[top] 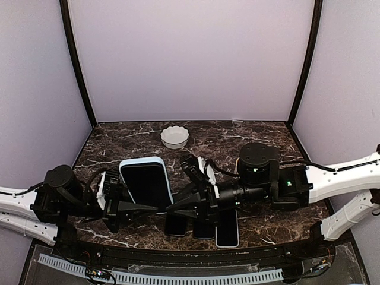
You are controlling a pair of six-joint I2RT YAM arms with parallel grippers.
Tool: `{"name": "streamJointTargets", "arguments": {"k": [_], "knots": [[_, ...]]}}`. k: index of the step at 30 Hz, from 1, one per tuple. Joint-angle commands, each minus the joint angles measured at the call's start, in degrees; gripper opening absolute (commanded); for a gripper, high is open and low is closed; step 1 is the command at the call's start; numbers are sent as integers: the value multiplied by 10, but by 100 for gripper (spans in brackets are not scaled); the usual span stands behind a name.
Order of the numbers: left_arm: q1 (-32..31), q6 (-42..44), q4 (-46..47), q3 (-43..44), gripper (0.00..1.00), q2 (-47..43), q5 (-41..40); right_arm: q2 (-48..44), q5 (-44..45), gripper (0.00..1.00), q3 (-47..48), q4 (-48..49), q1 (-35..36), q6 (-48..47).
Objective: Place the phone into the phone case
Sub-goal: Press the corner of the phone case at the bottom right corner of the phone case, then press the top right corner of the phone case.
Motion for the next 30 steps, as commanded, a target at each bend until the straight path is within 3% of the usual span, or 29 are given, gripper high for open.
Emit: {"name": "streamJointTargets", "arguments": {"k": [1, 7, 9, 12, 16, 23, 24, 28, 30], "knots": [[-4, 0, 60, 3, 0, -10, 16, 7, -2, 2, -1, 30, -4, 4], [-4, 0, 58, 2, 0, -12, 13, -10, 8, 0, -17, 39, -8, 9], [-3, -2, 58, 2, 0, -13, 15, -19, 26, 27, -26, 45, -8, 9], [-3, 3, 53, 2, 0, -10, 15, -26, 25, 54, -26, 32, -9, 4], [-4, 23, 10, 12, 0, 15, 21, -47, 20, 64, 0, 9, -12, -14], [-4, 47, -19, 20, 0, 54, 20, -49, -18, 62, 50, -15, -12, -46], [-3, 47, -10, 16, 0, 54, 20, -47, -21, 58, 52, -14, -12, -46], [-3, 49, -3, 15, 0, 57, 17, -43, -12, 26, 47, -7, -12, -40], [-3, 49, -1, 15, 0, 55, 19, -41, -10, 19, 45, -11, -13, -36]]}}
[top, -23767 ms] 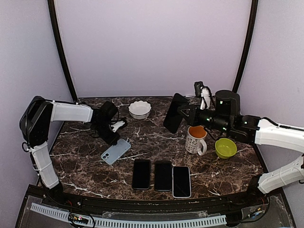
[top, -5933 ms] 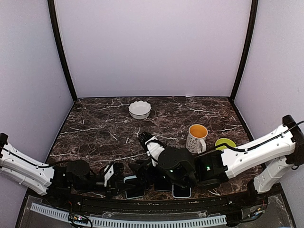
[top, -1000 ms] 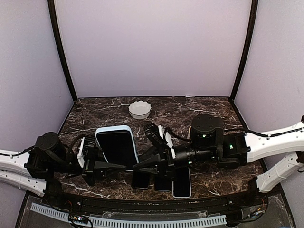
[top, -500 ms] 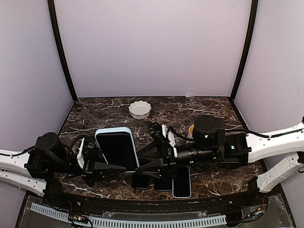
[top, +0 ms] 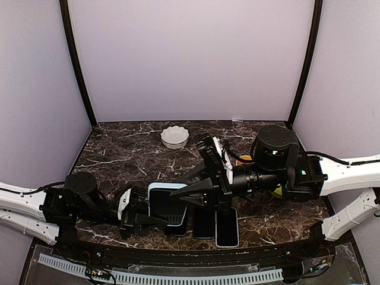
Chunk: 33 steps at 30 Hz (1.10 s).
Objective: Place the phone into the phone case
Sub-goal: Press the top right corner of the phone case, then pass from the left arm to the right, then pass from the right arm to the left
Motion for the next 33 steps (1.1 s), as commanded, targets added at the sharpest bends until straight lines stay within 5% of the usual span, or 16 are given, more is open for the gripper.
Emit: {"name": "streamJointTargets", "arguments": {"k": [1, 3, 5, 7, 8, 11, 16, 19, 26, 32, 33], "knots": [[-4, 15, 56, 14, 0, -14, 15, 1, 6, 19, 5, 2, -6, 3], [-4, 14, 55, 13, 0, -15, 14, 6, 6, 16, 8, -2, -7, 7], [-4, 13, 53, 14, 0, -15, 12, 10, 1, 1, 11, -4, -7, 7], [-4, 11, 54, 13, 0, -14, 12, 11, 0, 0, 9, 3, -6, 6], [-4, 7, 56, 14, 4, -15, 8, 10, -2, 0, 8, 8, -6, 6], [-4, -4, 68, 15, 34, -21, 5, 8, -11, 0, 7, 15, -7, 4], [-4, -27, 109, 3, 46, -48, 12, 11, -27, 0, 11, 20, -7, 4], [-4, -32, 118, -1, 47, -59, 7, 15, -36, 0, 16, 20, -7, 4], [-4, -30, 95, 20, 29, -64, 8, 26, -43, 0, 24, 9, -7, 2], [-4, -28, 91, 34, 32, -48, 19, 27, -38, 0, 27, 3, -6, 2], [-4, -26, 90, 37, 25, -42, 22, 27, -38, 0, 27, 3, -7, 2]]}}
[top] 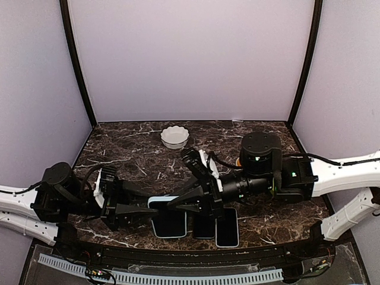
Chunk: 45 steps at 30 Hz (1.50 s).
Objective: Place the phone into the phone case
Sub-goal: Pass from the right arm to the left, then pass from the left arm to the right
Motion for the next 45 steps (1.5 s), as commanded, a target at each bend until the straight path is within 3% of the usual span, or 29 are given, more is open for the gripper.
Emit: {"name": "streamJointTargets", "arguments": {"k": [1, 2, 3, 9, 10, 12, 13, 15, 18, 22, 27, 30, 31, 36, 37, 39, 42, 45], "knots": [[-3, 2, 0, 29, 18, 13, 15, -5, -5, 0, 27, 40, -2, 2], [-3, 3, -2, 31, 5, 16, 17, -6, -5, 0, 27, 40, -2, 2], [-3, 4, -8, 33, 2, 17, 16, -7, -4, 0, 27, 38, -1, 2], [-3, 9, -26, 31, 0, 5, -26, -20, 9, 0, 16, 34, -2, 5], [-3, 9, -26, 30, 0, -1, -29, -22, 13, 8, 13, 33, -2, 7], [-3, 10, -13, 25, 0, -12, -40, -27, 30, 44, -3, 35, -2, 9], [-3, 10, -6, 22, 0, -22, -45, -29, 38, 52, -13, 37, -2, 9], [-3, 10, 16, 11, 0, -37, -51, -32, 55, 60, -37, 45, -2, 11], [-3, 12, 33, -1, 0, -51, -50, -28, 66, 61, -58, 55, -3, 23], [-3, 8, 25, 1, 0, -52, -48, -15, 49, 55, -73, 91, -5, 39], [-3, 4, 29, 2, 0, -47, -45, 8, 25, 28, -77, 122, -6, 52], [-3, 4, 33, 2, 0, -47, -45, 18, 18, 3, -75, 131, -7, 61], [-3, 3, 33, 2, 0, -46, -47, 20, 16, 0, -75, 134, -9, 64], [-3, -9, -3, 16, 0, -40, -99, 16, 36, 0, -79, 143, -12, 78], [-2, -11, -31, 27, 4, -36, -116, 14, 53, 0, -78, 136, -15, 82], [-3, -16, -86, 53, 24, -17, -173, 9, 90, 0, -75, 123, -24, 101], [-2, -17, -166, 94, 61, 26, -206, -1, 104, 0, -84, 129, -59, 152], [17, -32, -276, 155, 83, 80, -235, -4, 148, 0, -84, 107, -87, 209]]}}
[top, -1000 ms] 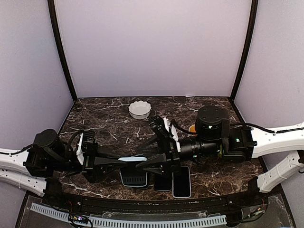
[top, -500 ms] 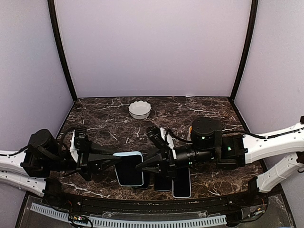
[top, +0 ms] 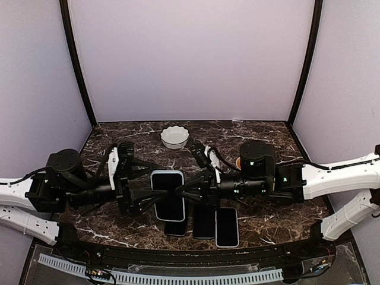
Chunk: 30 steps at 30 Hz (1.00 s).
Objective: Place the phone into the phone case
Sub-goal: Pass from the left arm to the right, then place the phone with the phone case at the center of the board.
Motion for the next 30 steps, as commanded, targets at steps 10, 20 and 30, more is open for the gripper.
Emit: {"name": "streamJointTargets", "arguments": {"k": [10, 20, 30], "knots": [[251, -63, -328, 191, 88, 220, 1, 104, 137, 0, 98, -75, -71, 187], [453, -73, -366, 179, 93, 239, -21, 294, -7, 0, 194, 31, -72, 316], [509, -76, -321, 109, 95, 188, -24, 380, -49, 0, 186, 142, -55, 427]]}}
